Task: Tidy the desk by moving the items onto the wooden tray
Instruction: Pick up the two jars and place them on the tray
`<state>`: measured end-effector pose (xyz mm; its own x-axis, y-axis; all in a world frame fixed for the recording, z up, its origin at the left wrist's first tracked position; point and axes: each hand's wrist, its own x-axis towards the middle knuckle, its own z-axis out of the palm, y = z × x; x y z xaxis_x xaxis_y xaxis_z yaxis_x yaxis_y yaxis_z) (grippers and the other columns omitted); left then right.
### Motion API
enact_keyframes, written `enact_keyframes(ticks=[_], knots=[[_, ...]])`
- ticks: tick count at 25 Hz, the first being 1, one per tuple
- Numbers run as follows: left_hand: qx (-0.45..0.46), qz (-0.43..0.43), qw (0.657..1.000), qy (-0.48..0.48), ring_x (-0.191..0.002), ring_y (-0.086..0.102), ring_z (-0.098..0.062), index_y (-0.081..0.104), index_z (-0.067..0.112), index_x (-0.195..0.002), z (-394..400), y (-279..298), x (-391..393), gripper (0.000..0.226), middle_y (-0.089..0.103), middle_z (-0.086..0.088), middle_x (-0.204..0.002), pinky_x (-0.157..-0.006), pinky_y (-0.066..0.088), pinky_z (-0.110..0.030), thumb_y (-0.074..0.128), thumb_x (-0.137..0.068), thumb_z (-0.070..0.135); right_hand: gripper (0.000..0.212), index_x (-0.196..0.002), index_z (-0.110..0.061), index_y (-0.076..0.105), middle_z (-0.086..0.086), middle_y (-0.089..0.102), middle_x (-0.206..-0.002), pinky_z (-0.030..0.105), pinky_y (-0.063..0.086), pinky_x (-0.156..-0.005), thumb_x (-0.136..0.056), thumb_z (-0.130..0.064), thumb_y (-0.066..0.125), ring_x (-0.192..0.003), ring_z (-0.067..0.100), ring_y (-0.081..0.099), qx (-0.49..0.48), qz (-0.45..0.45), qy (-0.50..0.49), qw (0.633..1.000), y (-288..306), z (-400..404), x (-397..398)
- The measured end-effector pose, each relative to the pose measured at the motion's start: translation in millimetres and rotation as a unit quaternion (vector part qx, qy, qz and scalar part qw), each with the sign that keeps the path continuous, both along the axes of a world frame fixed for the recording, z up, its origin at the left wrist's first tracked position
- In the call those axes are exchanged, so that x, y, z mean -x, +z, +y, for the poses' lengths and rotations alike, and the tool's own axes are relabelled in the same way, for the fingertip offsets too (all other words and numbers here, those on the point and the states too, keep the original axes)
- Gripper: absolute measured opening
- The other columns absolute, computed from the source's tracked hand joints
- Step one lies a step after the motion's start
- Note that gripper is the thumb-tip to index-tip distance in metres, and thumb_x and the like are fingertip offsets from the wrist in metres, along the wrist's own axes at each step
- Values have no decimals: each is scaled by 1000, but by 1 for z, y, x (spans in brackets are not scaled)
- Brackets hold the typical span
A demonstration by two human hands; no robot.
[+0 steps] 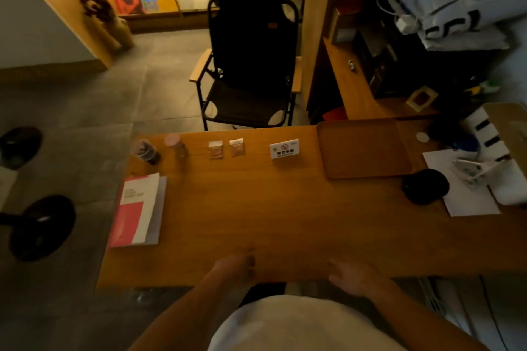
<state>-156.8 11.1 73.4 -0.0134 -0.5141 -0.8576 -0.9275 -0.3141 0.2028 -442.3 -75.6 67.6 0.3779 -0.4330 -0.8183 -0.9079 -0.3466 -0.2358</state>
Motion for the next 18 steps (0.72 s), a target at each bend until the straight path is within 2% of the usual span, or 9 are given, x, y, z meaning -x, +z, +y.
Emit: enact_keyframes(ticks=[6, 8, 9, 12, 18], knots=[[38, -41, 994, 98, -100, 58, -27, 59, 21, -115, 71, 25, -8, 26, 61, -7, -114, -85, 46, -39, 40, -101, 31, 46, -142, -27, 42, 3, 49, -142, 37, 44, -102, -98, -41, 44, -124, 21, 50, -17, 3, 84, 996, 0, 11, -9], [50, -35, 987, 147, -88, 53, -24, 58, 24, -100, 99, 28, -8, 21, 58, -4, -98, -79, 43, -40, 39, -100, 31, 44, -140, -23, 44, 4, 50, -140, 37, 45, -102, -99, -39, 44, -123, 22, 51, -25, 19, 131, 991, -2, 18, -13], [44, -39, 986, 154, -85, 50, -23, 56, 23, -98, 110, 28, -10, 21, 57, -7, -96, -77, 42, -40, 38, -100, 32, 42, -138, -22, 45, 5, 51, -139, 37, 45, -101, -99, -37, 45, -123, 23, 51, -25, 22, 151, 988, -3, 21, -14], [11, -58, 981, 184, -88, 54, -24, 58, 17, -109, 142, 26, -18, 28, 62, -10, -110, -76, 45, -39, 39, -96, 33, 40, -136, -20, 47, 5, 52, -138, 35, 43, -102, -99, -35, 47, -124, 22, 50, -10, 18, 191, 981, -7, 27, -17], [-6, -64, 968, 241, -103, 61, -22, 62, 22, -120, 175, 31, -34, 36, 65, -3, -118, -87, 51, -38, 45, -92, 38, 42, -134, -22, 48, 4, 53, -138, 33, 42, -100, -97, -41, 47, -125, 21, 50, 5, 12, 204, 979, -6, 32, -33]])
